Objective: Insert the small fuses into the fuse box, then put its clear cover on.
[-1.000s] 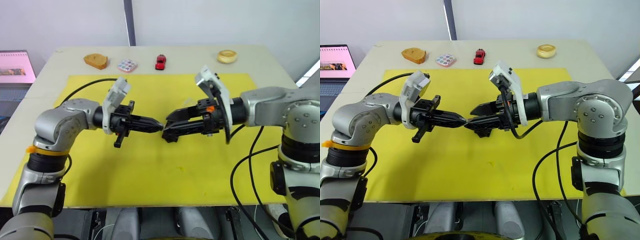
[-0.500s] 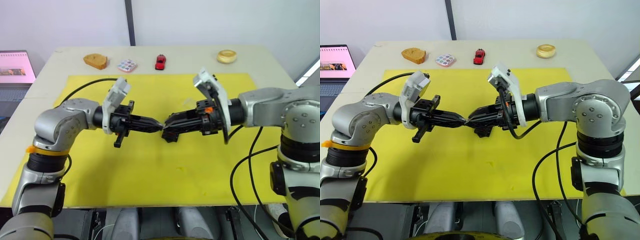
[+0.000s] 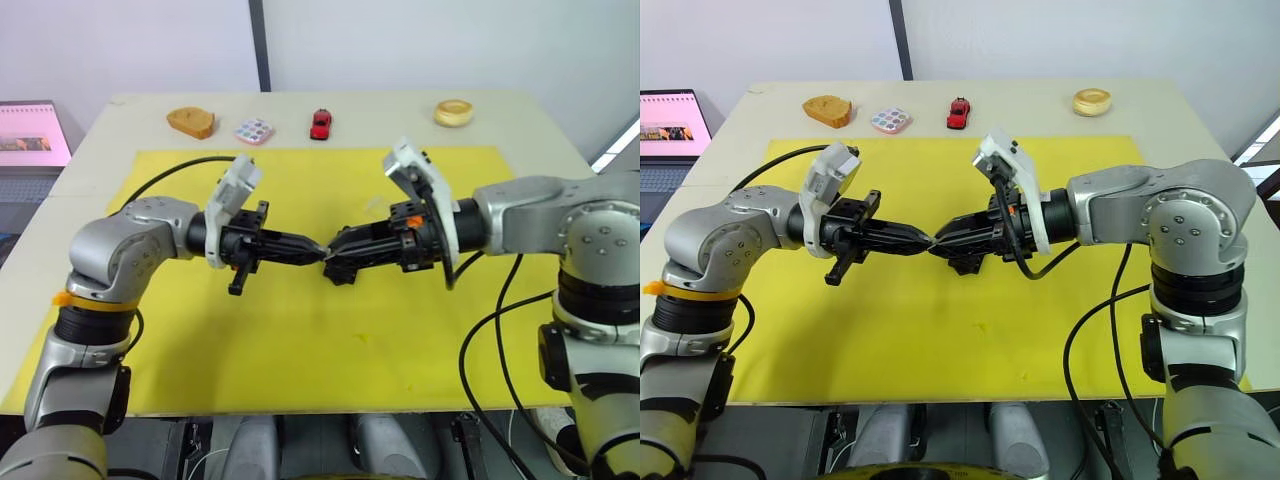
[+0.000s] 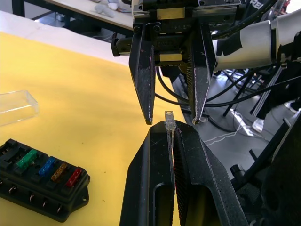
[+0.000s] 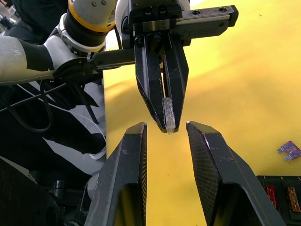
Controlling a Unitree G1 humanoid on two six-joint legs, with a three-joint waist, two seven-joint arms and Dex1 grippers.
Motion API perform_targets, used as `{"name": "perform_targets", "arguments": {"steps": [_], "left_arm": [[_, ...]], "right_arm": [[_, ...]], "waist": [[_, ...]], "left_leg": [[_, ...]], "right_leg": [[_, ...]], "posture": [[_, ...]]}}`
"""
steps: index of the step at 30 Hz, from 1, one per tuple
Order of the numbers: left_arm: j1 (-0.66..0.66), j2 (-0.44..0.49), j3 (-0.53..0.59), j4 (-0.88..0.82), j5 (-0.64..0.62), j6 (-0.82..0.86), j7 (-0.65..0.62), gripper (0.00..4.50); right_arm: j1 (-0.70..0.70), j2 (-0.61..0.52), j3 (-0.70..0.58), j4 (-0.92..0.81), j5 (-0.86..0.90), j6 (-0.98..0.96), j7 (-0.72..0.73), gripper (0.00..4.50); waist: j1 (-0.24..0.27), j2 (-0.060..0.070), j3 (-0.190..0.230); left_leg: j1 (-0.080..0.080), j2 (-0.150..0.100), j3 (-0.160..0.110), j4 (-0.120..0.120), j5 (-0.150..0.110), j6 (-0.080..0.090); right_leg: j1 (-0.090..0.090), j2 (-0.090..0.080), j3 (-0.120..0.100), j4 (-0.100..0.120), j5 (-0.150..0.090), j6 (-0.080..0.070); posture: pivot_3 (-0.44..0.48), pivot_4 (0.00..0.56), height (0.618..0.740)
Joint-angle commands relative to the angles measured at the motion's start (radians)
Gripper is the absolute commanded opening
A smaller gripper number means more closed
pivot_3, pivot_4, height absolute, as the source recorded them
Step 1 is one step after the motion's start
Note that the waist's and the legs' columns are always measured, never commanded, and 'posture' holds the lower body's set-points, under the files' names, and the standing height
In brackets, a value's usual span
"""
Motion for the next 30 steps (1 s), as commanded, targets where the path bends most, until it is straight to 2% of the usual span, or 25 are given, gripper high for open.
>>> {"name": "perform_targets", "arguments": {"steps": [1,14,18,19,30], "left_arm": [[-0.001,0.005,0.003,-0.030,-0.003,-0.015,0.003,0.00],[0.012,0.008,-0.007,-0.028,0.008,-0.030,-0.002,0.00],[0.013,0.007,-0.007,-0.028,0.007,-0.029,0.001,0.00],[0.013,0.005,-0.006,-0.027,0.008,-0.030,0.002,0.00],[0.018,0.011,-0.004,-0.032,0.005,-0.024,-0.001,0.00]], "right_arm": [[-0.032,0.006,-0.013,-0.007,0.019,-0.015,0.005,1.41],[-0.037,0.007,-0.012,-0.007,0.022,-0.012,0.004,1.41],[-0.038,0.007,-0.011,-0.006,0.023,-0.010,0.004,0.18],[-0.038,0.008,-0.009,-0.007,0.022,-0.011,0.004,0.03],[-0.028,-0.006,0.016,-0.033,-0.013,-0.057,0.017,0.03]], "waist": [[0.000,0.000,0.000],[0.000,0.000,0.000],[0.000,0.000,0.000],[0.000,0.000,0.000],[0.000,0.000,0.000]], "left_leg": [[0.000,0.000,0.000,0.000,0.000,0.000],[0.000,0.000,0.000,0.000,0.000,0.000],[0.000,0.000,0.000,0.000,0.000,0.000],[0.000,0.000,0.000,0.000,0.000,0.000],[0.000,0.000,0.000,0.000,0.000,0.000]], "right_leg": [[0.000,0.000,0.000,0.000,0.000,0.000],[0.000,0.000,0.000,0.000,0.000,0.000],[0.000,0.000,0.000,0.000,0.000,0.000],[0.000,0.000,0.000,0.000,0.000,0.000],[-0.001,0.000,0.000,0.000,0.000,0.000]], "posture": [[0.000,0.150,0.740],[0.000,0.150,0.740],[0.000,0.150,0.740],[0.000,0.150,0.740],[0.000,0.150,0.740]]}}
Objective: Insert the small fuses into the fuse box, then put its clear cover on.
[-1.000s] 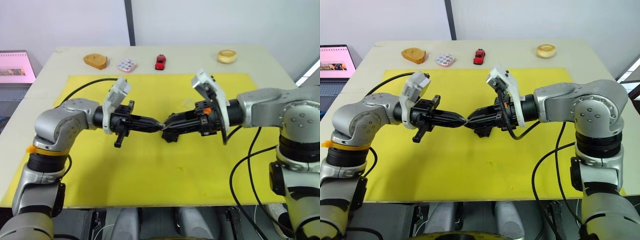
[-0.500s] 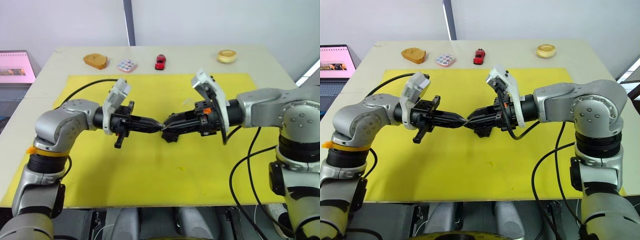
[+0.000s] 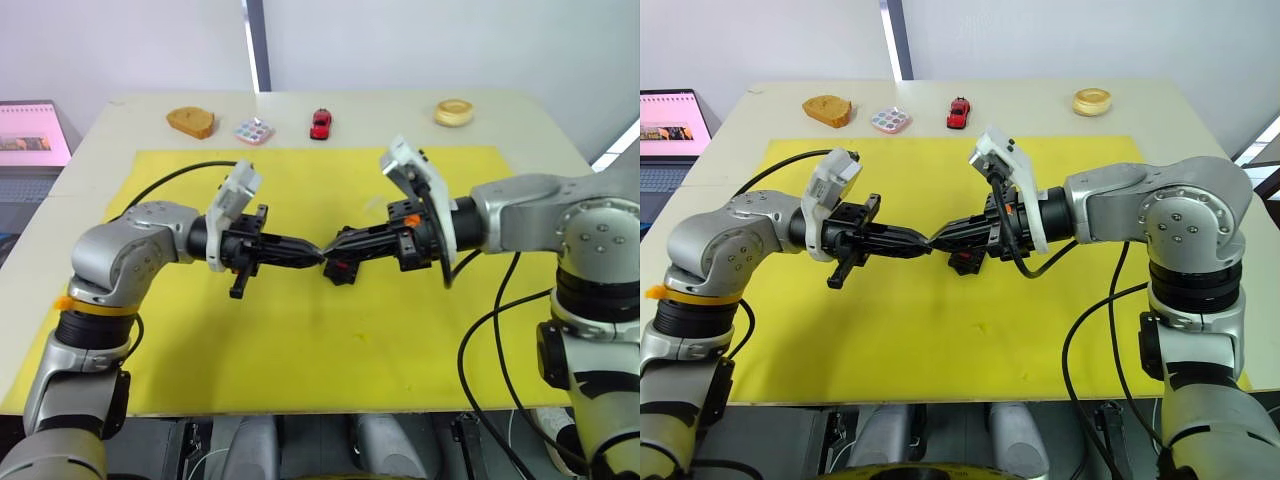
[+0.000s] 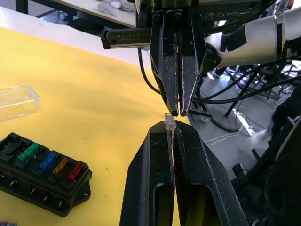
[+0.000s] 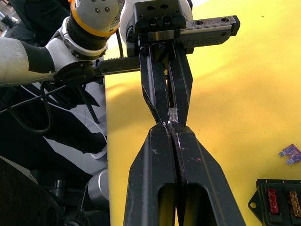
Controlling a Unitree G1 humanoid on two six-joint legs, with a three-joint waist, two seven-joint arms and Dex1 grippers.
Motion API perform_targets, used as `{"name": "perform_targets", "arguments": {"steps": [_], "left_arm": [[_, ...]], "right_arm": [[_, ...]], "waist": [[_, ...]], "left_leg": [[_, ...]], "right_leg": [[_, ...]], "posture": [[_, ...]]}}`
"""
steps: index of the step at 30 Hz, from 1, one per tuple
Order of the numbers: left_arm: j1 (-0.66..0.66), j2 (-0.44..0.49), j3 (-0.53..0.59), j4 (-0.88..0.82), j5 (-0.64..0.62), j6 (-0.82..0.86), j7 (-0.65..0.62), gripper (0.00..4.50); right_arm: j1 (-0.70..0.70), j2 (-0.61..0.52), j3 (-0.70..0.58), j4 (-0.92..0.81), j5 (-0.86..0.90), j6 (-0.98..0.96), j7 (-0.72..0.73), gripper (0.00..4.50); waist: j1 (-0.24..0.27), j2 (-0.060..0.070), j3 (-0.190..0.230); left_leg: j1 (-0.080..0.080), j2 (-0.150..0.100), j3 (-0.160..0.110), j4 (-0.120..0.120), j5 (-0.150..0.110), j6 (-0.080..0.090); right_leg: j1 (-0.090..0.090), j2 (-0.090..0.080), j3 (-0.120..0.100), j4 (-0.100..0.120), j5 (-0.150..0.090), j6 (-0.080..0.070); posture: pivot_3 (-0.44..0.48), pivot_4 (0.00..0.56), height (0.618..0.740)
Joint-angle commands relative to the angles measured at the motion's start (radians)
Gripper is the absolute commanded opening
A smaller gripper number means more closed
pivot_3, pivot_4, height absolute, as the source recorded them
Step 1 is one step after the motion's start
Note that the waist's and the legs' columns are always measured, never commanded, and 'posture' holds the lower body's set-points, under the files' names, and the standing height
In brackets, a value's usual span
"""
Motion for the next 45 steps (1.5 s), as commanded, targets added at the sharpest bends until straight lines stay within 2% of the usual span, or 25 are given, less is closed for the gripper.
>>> {"name": "perform_targets", "arguments": {"steps": [1,3,6,8,45], "left_arm": [[-0.006,0.012,-0.001,-0.027,-0.004,-0.009,-0.007,0.00],[-0.007,0.011,-0.001,-0.024,0.000,-0.013,-0.005,0.00],[-0.006,0.010,-0.001,-0.024,0.003,-0.019,-0.007,0.00],[-0.007,0.011,-0.002,-0.022,0.005,-0.021,-0.008,0.00],[-0.012,0.005,0.017,-0.032,-0.011,-0.007,0.028,0.00]], "right_arm": [[-0.013,-0.020,0.013,-0.048,-0.029,-0.070,0.025,0.03],[-0.011,-0.032,0.021,-0.052,-0.043,-0.092,0.036,0.03],[-0.011,-0.045,0.025,-0.047,-0.044,-0.104,0.053,0.81],[-0.014,-0.049,0.024,-0.039,-0.040,-0.101,0.056,1.64],[-0.009,-0.037,0.059,-0.002,-0.057,-0.101,0.072,1.64]], "waist": [[0.000,0.000,0.000],[0.000,0.000,0.000],[0.000,0.000,0.000],[0.000,0.000,0.000],[0.000,0.000,0.000]], "left_leg": [[0.000,0.000,0.000,0.000,0.000,0.000],[0.000,0.000,0.000,0.000,0.000,0.000],[0.000,0.000,0.000,0.000,0.000,0.000],[0.000,0.000,0.000,0.000,0.000,0.000],[-0.001,0.000,0.000,0.000,0.000,0.000]], "right_leg": [[0.000,0.000,0.000,0.000,0.000,0.000],[0.000,0.000,0.000,0.000,0.000,0.000],[0.000,0.000,0.000,0.000,0.000,0.000],[0.000,0.000,0.000,0.000,0.000,0.000],[-0.001,0.000,0.000,0.000,0.000,0.000]], "posture": [[0.000,0.150,0.740],[0.000,0.150,0.740],[0.000,0.150,0.740],[0.000,0.150,0.740],[0.000,0.150,0.740]]}}
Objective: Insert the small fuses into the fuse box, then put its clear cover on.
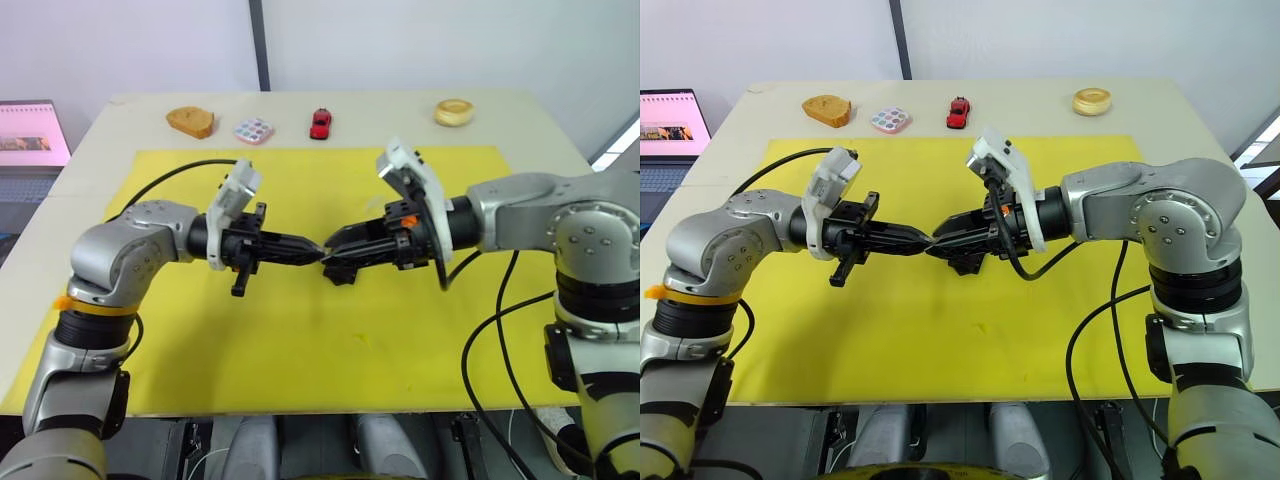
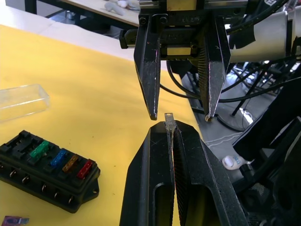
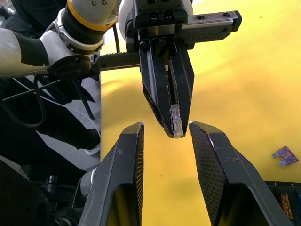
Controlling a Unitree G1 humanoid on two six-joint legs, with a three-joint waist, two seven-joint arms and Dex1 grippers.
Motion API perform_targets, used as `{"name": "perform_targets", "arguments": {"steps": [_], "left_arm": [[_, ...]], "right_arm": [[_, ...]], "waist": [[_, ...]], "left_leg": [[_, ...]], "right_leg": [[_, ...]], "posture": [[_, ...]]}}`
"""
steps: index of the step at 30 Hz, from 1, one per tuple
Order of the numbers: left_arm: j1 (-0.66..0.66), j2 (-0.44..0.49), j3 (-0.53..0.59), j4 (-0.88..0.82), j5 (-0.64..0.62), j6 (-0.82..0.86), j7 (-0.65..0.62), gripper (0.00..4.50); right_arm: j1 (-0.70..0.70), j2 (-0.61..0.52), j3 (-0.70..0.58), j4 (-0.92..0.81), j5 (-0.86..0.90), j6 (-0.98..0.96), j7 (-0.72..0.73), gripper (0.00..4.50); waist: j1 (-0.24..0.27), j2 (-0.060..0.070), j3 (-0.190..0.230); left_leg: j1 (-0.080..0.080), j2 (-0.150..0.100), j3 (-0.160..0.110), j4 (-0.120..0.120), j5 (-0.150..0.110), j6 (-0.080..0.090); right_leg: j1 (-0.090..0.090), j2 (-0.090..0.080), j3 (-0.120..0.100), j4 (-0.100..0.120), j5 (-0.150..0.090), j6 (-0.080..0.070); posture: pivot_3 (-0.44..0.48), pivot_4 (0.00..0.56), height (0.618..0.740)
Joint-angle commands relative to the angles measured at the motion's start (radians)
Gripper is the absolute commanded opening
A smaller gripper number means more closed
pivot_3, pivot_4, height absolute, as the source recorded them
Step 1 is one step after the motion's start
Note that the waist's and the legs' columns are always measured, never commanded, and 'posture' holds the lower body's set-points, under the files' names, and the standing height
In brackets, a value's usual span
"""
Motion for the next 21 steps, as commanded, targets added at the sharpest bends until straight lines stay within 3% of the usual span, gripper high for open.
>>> {"name": "perform_targets", "arguments": {"steps": [1,6,9,11,21], "left_arm": [[-0.012,0.003,0.017,-0.032,-0.023,0.004,0.006,0.00],[-0.008,0.001,0.017,-0.038,-0.024,0.000,0.013,0.00],[-0.001,0.003,0.015,-0.044,-0.024,-0.003,0.015,0.00],[0.005,0.006,0.011,-0.050,-0.023,-0.007,0.015,0.00],[0.021,0.013,0.004,-0.060,-0.015,-0.018,0.014,0.00]], "right_arm": [[-0.011,0.001,-0.006,-0.005,-0.004,-0.018,0.013,1.64],[-0.011,0.003,0.002,-0.003,-0.013,-0.022,0.020,1.64],[-0.012,0.006,0.004,-0.003,-0.014,-0.024,0.023,0.88],[-0.016,0.009,0.002,0.000,-0.015,-0.022,0.027,0.08],[-0.028,0.007,-0.001,0.002,-0.015,-0.014,0.044,0.01]], "waist": [[0.000,0.000,0.000],[0.000,0.000,0.000],[0.000,0.000,0.000],[-0.001,0.000,0.000],[0.000,0.000,0.000]], "left_leg": [[0.000,0.000,0.000,0.000,0.000,0.000],[0.000,0.000,0.000,0.000,0.000,0.000],[0.000,0.000,0.000,0.000,0.000,0.000],[0.000,0.000,0.000,0.000,0.000,0.000],[0.000,0.000,0.000,0.000,0.000,0.000]], "right_leg": [[0.000,0.000,0.000,0.000,0.000,0.000],[0.000,0.000,0.000,0.000,0.000,0.000],[0.000,0.000,0.000,0.000,0.000,0.000],[0.000,0.000,0.000,0.000,0.000,0.000],[0.000,0.000,0.000,0.000,0.000,0.000]], "posture": [[0.000,0.150,0.740],[0.000,0.150,0.740],[0.000,0.150,0.740],[0.000,0.150,0.740],[0.000,0.150,0.740]]}}
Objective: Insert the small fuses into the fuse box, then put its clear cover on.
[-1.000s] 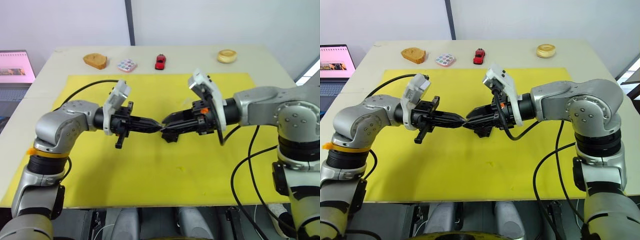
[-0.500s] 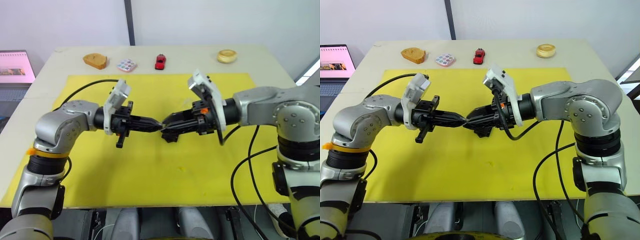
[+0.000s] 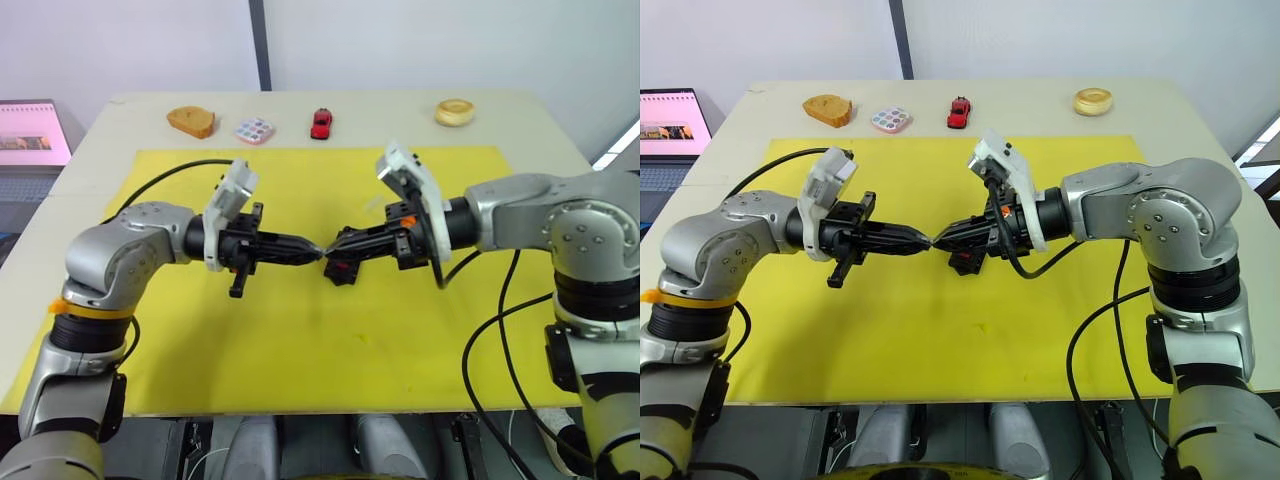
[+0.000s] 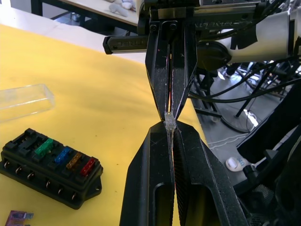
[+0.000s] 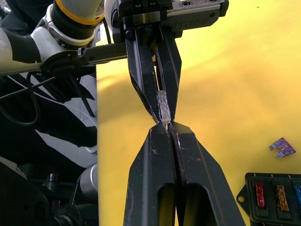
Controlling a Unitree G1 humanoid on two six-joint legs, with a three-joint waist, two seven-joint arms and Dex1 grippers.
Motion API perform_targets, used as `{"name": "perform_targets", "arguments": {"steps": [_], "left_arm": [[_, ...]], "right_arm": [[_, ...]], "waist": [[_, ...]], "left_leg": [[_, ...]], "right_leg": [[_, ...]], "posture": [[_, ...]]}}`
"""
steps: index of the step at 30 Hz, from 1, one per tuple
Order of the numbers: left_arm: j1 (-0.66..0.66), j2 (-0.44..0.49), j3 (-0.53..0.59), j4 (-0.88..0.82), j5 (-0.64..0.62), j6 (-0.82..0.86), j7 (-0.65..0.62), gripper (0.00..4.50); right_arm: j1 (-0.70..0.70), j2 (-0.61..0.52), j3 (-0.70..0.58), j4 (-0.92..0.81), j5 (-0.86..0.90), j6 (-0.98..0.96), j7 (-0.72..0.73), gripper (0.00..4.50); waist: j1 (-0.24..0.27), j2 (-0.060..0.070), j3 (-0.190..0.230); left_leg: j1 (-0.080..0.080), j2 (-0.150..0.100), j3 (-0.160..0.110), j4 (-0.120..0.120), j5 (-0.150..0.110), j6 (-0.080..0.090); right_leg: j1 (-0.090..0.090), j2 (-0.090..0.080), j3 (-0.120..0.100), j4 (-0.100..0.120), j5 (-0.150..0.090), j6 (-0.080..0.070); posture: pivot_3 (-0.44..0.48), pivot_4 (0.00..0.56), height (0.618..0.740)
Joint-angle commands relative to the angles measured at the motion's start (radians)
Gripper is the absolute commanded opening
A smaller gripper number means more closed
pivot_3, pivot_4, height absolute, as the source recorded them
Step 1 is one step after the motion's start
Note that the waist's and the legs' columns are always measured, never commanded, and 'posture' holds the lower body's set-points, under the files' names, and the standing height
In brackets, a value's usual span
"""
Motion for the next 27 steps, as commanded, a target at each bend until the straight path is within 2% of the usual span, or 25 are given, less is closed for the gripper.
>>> {"name": "perform_targets", "arguments": {"steps": [1,8,11,13,27], "left_arm": [[0.003,0.003,-0.009,-0.041,-0.001,-0.012,-0.003,0.00],[0.001,0.003,-0.013,-0.030,0.006,-0.013,-0.003,0.00],[-0.003,0.001,-0.013,-0.027,0.009,-0.019,-0.003,0.00],[-0.004,-0.002,-0.012,-0.025,0.009,-0.019,-0.003,0.00],[0.000,-0.004,-0.007,-0.032,0.007,-0.016,-0.004,0.00]], "right_arm": [[-0.030,0.011,-0.018,-0.019,0.018,-0.018,0.019,0.01],[-0.028,-0.008,-0.018,-0.033,0.003,-0.034,0.038,0.01],[-0.030,-0.017,-0.016,-0.035,-0.007,-0.038,0.047,0.84],[-0.031,-0.014,-0.020,-0.028,-0.006,-0.037,0.044,1.66],[-0.019,0.002,-0.008,-0.025,-0.004,-0.031,0.035,1.66]], "waist": [[0.000,0.000,0.000],[0.000,0.000,0.000],[0.000,0.000,0.000],[0.000,0.000,0.000],[0.000,0.000,0.000]], "left_leg": [[0.000,0.000,0.000,0.000,0.000,0.000],[0.000,0.000,0.000,0.000,0.000,0.000],[0.000,0.000,0.000,0.000,0.000,0.000],[0.000,0.000,0.000,0.000,0.000,0.000],[0.000,0.000,0.000,0.000,0.000,0.000]], "right_leg": [[0.000,0.000,0.000,0.000,0.000,0.000],[0.000,0.000,0.000,0.000,0.000,0.000],[0.000,0.000,0.000,0.000,0.000,0.000],[0.000,0.000,0.000,0.000,0.000,0.000],[0.000,0.000,0.000,0.000,0.000,0.000]], "posture": [[0.000,0.150,0.740],[0.000,0.150,0.740],[0.000,0.150,0.740],[0.000,0.150,0.740],[0.000,0.150,0.740]]}}
